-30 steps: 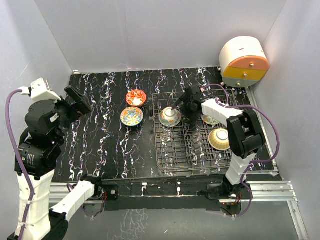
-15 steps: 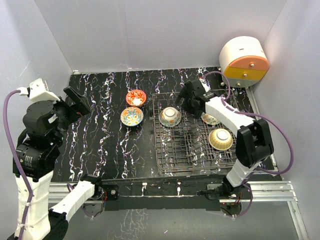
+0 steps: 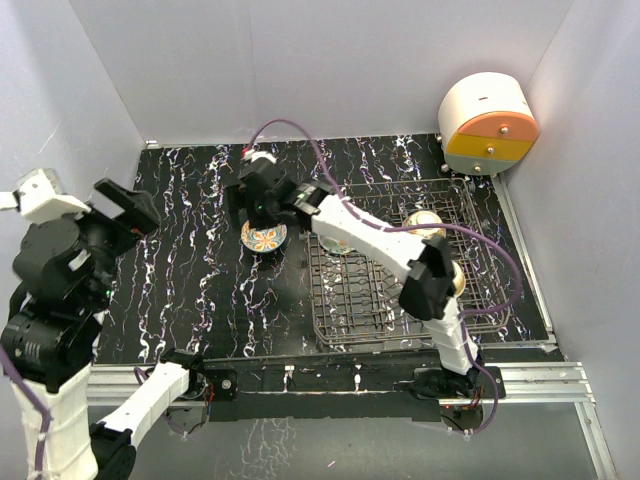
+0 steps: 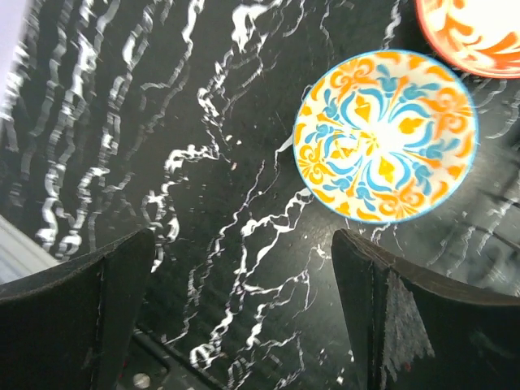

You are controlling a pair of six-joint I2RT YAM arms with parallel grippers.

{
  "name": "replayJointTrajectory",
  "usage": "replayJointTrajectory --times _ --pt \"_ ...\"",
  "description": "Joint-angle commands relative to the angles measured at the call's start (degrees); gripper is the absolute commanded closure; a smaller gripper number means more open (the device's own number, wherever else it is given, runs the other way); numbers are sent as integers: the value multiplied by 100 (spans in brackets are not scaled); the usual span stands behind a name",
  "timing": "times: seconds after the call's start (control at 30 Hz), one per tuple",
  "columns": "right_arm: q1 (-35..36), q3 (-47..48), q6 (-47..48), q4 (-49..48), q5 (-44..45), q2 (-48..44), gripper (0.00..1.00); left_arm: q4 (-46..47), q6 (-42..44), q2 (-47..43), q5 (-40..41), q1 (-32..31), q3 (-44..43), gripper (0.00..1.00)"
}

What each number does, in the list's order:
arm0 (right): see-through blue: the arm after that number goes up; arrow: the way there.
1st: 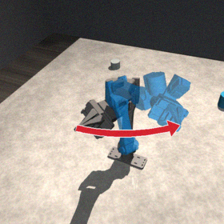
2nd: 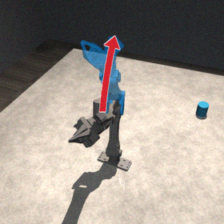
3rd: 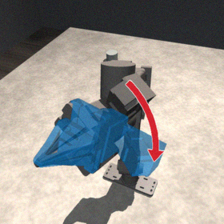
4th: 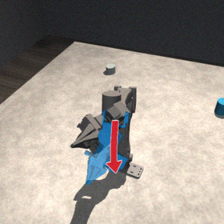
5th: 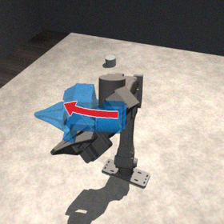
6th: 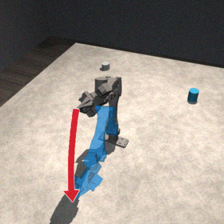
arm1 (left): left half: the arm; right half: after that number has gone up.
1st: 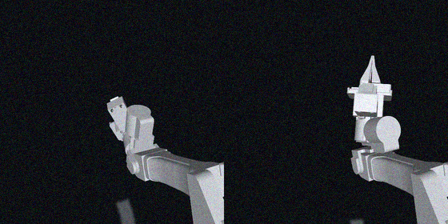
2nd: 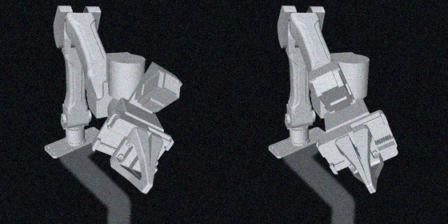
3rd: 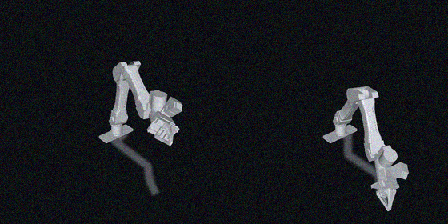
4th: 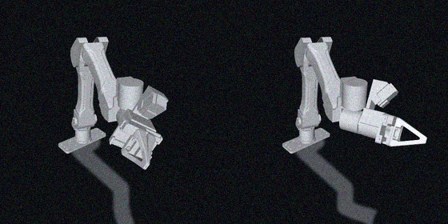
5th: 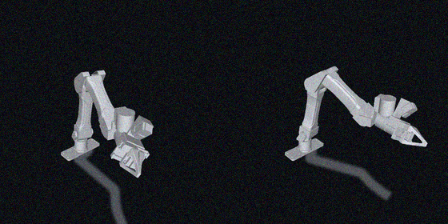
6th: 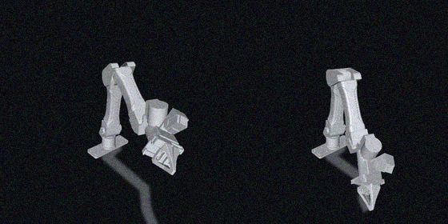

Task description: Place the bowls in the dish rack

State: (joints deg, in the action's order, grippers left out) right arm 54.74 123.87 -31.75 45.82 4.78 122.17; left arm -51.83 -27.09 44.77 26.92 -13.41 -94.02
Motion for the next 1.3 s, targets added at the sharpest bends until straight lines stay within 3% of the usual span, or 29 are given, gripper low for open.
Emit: replayJointTrajectory --times 0.0,0.2,0.43,0.83,0.93,1.1,1.2,1.27 --pt "174 847 698 552 48 830 7 -75 115 -241 652 -17 -388 5" --pt "304 649 1009 278 907 1175 14 -349 97 -295 725 -14 -415 4" --pt "318 515 1637 -63 1325 1465 14 -424 207 -315 740 -17 -343 4" --pt "318 558 2599 -632 1319 1919 19 -134 453 -241 735 -13 -70 3" --pt "309 361 2586 -812 1296 1852 33 -81 468 -217 745 -13 -22 3" --pt "287 330 2586 -863 1183 1872 82 -51 427 -214 744 -13 62 3" --pt "286 296 2571 -864 1025 1822 92 -64 374 -228 738 -13 97 3" --pt "289 246 2542 -910 754 1699 92 -55 343 -237 713 -13 124 3"
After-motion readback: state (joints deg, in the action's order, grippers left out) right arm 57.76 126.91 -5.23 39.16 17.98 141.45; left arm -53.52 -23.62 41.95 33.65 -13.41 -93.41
